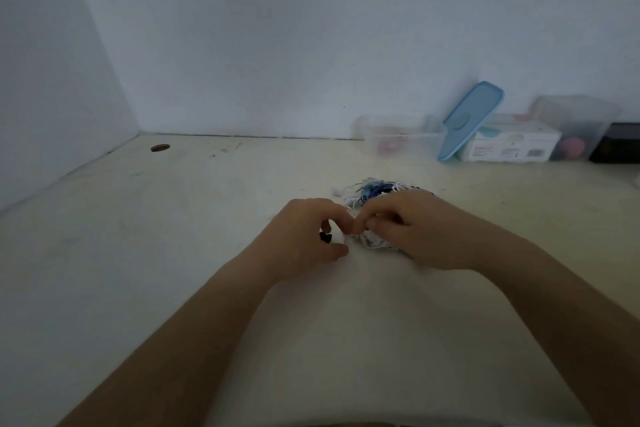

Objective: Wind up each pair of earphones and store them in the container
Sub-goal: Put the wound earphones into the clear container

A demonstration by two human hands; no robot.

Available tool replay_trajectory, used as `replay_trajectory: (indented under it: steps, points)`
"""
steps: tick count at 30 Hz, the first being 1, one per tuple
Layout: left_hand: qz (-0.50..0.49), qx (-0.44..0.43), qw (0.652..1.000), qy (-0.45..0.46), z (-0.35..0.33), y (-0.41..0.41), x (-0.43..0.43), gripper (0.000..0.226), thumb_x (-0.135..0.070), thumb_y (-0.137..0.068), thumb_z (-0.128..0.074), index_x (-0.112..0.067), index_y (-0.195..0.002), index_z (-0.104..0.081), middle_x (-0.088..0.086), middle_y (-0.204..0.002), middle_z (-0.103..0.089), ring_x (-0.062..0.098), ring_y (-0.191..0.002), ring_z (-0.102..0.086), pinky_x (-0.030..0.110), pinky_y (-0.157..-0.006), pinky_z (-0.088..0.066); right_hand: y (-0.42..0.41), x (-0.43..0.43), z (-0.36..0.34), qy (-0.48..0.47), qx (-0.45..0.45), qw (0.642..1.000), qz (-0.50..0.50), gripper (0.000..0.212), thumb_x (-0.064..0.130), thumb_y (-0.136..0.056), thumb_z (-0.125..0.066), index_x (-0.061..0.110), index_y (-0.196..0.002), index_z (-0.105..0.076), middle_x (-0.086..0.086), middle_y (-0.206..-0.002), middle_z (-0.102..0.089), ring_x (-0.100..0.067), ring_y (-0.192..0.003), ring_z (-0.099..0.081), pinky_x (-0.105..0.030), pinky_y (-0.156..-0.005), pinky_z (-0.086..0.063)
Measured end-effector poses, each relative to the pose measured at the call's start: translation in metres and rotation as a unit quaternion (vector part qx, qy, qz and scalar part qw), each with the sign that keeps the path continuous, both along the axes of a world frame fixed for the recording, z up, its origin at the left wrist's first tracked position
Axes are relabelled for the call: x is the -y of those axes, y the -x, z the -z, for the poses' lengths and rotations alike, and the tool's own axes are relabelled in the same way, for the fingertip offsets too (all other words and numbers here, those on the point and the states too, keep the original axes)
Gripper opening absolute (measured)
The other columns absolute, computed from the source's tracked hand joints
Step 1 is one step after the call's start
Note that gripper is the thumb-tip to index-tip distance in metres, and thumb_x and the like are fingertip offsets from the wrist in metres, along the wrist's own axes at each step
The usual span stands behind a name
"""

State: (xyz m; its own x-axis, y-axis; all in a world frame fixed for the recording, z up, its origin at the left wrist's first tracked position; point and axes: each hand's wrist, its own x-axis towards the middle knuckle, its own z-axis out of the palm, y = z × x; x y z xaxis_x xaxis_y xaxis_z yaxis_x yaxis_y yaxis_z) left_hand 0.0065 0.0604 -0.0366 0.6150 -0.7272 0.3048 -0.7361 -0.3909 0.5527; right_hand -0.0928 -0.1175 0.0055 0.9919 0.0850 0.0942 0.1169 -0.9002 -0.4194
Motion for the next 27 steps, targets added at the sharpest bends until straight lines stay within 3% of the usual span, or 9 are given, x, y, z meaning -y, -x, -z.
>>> replay_trajectory:
  steps: [3, 8, 11, 13, 16, 18, 21, 24, 27]
  points:
    - [-0.013, -0.004, 1.000, 0.003, -0.002, -0.004, -0.007, 0.027, -0.017, -0.075, -0.082, -0.031, -0.095, -0.073, -0.017, -0.096, -0.068, 0.001, -0.082, -0.060, 0.007, -0.070, -0.042, -0.009, -0.002, -0.005, -0.115, 0.031, 0.993, 0.020, 0.016, 0.023, -0.098, -0.057, 0.028, -0.093, -0.072, 0.019, -0.062, -0.065, 0.001, -0.052, -0.058, -0.012, -0.056, -0.042]
    - [-0.093, 0.004, 0.996, -0.003, -0.012, -0.015, -0.028, 0.020, -0.018, -0.087, -0.070, -0.038, -0.084, -0.070, -0.018, -0.087, -0.068, 0.001, -0.075, -0.061, 0.006, -0.062, -0.043, -0.029, -0.003, -0.010, -0.279, -0.020, 0.959, 0.035, 0.018, 0.010, -0.097, -0.058, 0.015, -0.102, -0.074, -0.007, -0.081, -0.074, -0.020, -0.065, -0.070, -0.030, -0.064, -0.059]
    - [-0.122, -0.006, 0.990, -0.067, -0.013, -0.017, -0.034, 0.006, -0.035, -0.085, -0.072, -0.035, -0.081, -0.069, -0.016, -0.081, -0.066, 0.004, -0.068, -0.060, 0.012, -0.060, -0.045, -0.040, -0.001, -0.009, -0.271, -0.011, 0.962, 0.024, 0.015, 0.011, -0.096, -0.061, 0.015, -0.103, -0.073, -0.008, -0.080, -0.075, -0.019, -0.064, -0.071, -0.030, -0.064, -0.060]
    - [-0.125, -0.006, 0.988, -0.092, -0.011, -0.015, -0.034, 0.013, -0.046, -0.082, -0.073, -0.033, -0.079, -0.069, -0.013, -0.080, -0.065, 0.005, -0.068, -0.059, 0.019, -0.062, -0.046, -0.044, -0.001, -0.007, -0.231, 0.016, 0.973, 0.014, 0.011, 0.017, -0.096, -0.064, 0.018, -0.100, -0.073, -0.004, -0.073, -0.074, -0.015, -0.059, -0.069, -0.023, -0.059, -0.057]
    - [-0.120, -0.008, 0.986, -0.119, -0.013, -0.011, -0.030, 0.017, -0.048, -0.076, -0.078, -0.032, -0.079, -0.072, -0.013, -0.079, -0.065, 0.003, -0.071, -0.059, 0.021, -0.065, -0.046, -0.051, -0.001, 0.000, -0.141, 0.072, 0.987, 0.017, 0.007, 0.031, -0.093, -0.067, 0.028, -0.094, -0.074, 0.007, -0.063, -0.069, -0.005, -0.051, -0.061, -0.016, -0.058, -0.050]
    - [-0.123, -0.011, 0.984, -0.132, -0.012, -0.009, -0.027, 0.015, -0.046, -0.075, -0.079, -0.032, -0.080, -0.074, -0.013, -0.079, -0.065, 0.003, -0.073, -0.059, 0.020, -0.065, -0.045, -0.054, -0.001, 0.007, -0.122, 0.110, 0.986, 0.029, 0.006, 0.036, -0.090, -0.070, 0.033, -0.092, -0.075, 0.011, -0.070, -0.068, -0.001, -0.058, -0.062, -0.013, -0.062, -0.047]
    - [-0.119, -0.020, 0.983, -0.139, -0.011, -0.006, -0.024, 0.008, -0.038, -0.077, -0.079, -0.032, -0.076, -0.074, -0.015, -0.076, -0.067, 0.001, -0.071, -0.060, 0.016, -0.062, -0.043, -0.054, -0.003, 0.012, -0.133, 0.159, 0.978, 0.028, 0.006, 0.031, -0.090, -0.070, 0.033, -0.094, -0.075, 0.017, -0.085, -0.066, 0.002, -0.064, -0.064, -0.005, -0.064, -0.042]
    - [-0.108, -0.018, 0.985, -0.131, -0.009, -0.005, -0.022, 0.008, -0.035, -0.079, -0.077, -0.032, -0.073, -0.072, -0.014, -0.073, -0.067, -0.001, -0.066, -0.058, 0.012, -0.059, -0.039, -0.052, -0.004, 0.014, -0.166, 0.162, 0.972, 0.027, 0.010, 0.024, -0.091, -0.070, 0.029, -0.099, -0.074, 0.024, -0.071, -0.068, 0.001, -0.054, -0.064, -0.005, -0.059, -0.043]
    - [-0.117, -0.032, 0.992, -0.037, -0.010, -0.006, -0.020, 0.010, -0.032, -0.078, -0.080, -0.030, -0.071, -0.072, -0.014, -0.070, -0.067, -0.001, -0.063, -0.057, 0.008, -0.055, -0.038, -0.051, 0.000, 0.018, -0.219, 0.173, 0.960, 0.033, 0.007, 0.023, -0.086, -0.076, 0.022, -0.093, -0.072, 0.011, -0.073, -0.071, -0.009, -0.058, -0.067, -0.015, -0.059, -0.050]
